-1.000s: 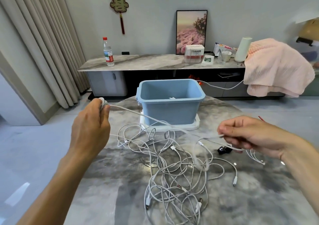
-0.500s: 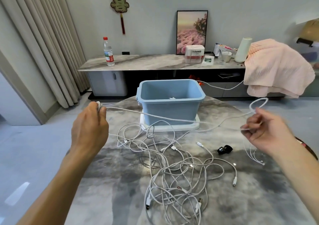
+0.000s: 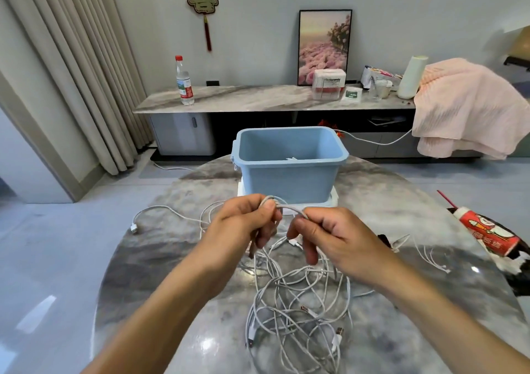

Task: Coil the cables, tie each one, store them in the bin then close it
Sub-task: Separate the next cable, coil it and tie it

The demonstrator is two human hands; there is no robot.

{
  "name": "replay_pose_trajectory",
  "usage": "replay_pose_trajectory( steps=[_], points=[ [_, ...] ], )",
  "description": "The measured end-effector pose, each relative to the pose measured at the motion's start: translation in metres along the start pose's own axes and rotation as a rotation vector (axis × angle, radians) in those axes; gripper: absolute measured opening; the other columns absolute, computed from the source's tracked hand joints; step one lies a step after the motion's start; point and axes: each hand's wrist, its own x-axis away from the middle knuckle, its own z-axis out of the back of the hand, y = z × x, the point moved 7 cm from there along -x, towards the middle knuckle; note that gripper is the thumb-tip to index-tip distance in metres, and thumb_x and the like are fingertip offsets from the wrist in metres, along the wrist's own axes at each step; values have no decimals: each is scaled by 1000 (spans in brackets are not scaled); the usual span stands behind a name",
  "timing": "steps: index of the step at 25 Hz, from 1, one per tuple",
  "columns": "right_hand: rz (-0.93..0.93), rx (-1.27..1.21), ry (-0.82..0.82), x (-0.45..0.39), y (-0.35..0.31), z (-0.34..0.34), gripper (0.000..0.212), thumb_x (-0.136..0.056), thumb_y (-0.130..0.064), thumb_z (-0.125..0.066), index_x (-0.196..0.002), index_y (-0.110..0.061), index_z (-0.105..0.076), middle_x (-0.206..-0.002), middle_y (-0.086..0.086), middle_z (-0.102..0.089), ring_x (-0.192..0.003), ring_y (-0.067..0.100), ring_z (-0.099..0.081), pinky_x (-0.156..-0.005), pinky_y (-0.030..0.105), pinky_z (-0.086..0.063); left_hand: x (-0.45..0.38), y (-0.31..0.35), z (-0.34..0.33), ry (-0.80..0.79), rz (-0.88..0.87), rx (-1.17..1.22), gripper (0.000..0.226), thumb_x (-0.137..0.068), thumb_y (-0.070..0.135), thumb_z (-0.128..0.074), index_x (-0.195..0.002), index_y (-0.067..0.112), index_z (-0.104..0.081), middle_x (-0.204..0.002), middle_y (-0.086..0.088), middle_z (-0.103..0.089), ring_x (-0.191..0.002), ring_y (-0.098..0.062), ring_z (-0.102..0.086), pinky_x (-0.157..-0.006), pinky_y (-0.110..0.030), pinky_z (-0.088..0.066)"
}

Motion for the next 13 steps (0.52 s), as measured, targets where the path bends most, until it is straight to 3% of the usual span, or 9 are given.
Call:
replay_pose_trajectory(
  steps=[2,4,7,10,13],
  points=[
    [-61,-299,20,-3,2,9,22,-94,-31,-59,-80,-20,-71,-49,-2,-38,-43,10,-33,-43,23,-29,7,2,-12,-186,122,199,28,-92,22,-47,-76,6,-63,-57,-2,-39,-49,-14,-34,-75,-41,-37],
    [-81,-524,51,-6,-1,14,17,-88,-33,-68,-77,-20,-71,-50,-3,-33,-44,7,-27,-42,18,-22,14,6,-25,-321,195,379,33,-91,23,-39,-81,4,-65,-61,-2,-37,-49,-14,-34,-88,-40,-40],
    [-143,-722,145,-7,6,-7,32,-88,-38,-58,-89,-7,-64,-53,-3,-36,-42,5,-25,-39,17,-16,8,8,-27,-238,114,660,28,-92,15,-40,-90,1,-65,-66,-3,-45,-54,-14,-47,-104,-43,-28],
    [-222,-543,275,1,19,-28,29,-99,-34,-47,-81,-13,-52,-55,-7,-41,-47,9,-32,-42,21,-26,2,2,-13,-76,71,841,23,-91,15,-44,-96,5,-64,-74,-1,-55,-64,-13,-59,-114,-47,-23],
    [-163,3,268,10,12,-36,25,-105,-32,-40,-85,-25,-52,-63,-10,-53,-57,8,-48,-56,32,-37,0,-4,-7,21,77,878,22,-91,17,-45,-99,8,-63,-81,-2,-67,-79,-15,-71,-106,-45,-33]
  ],
)
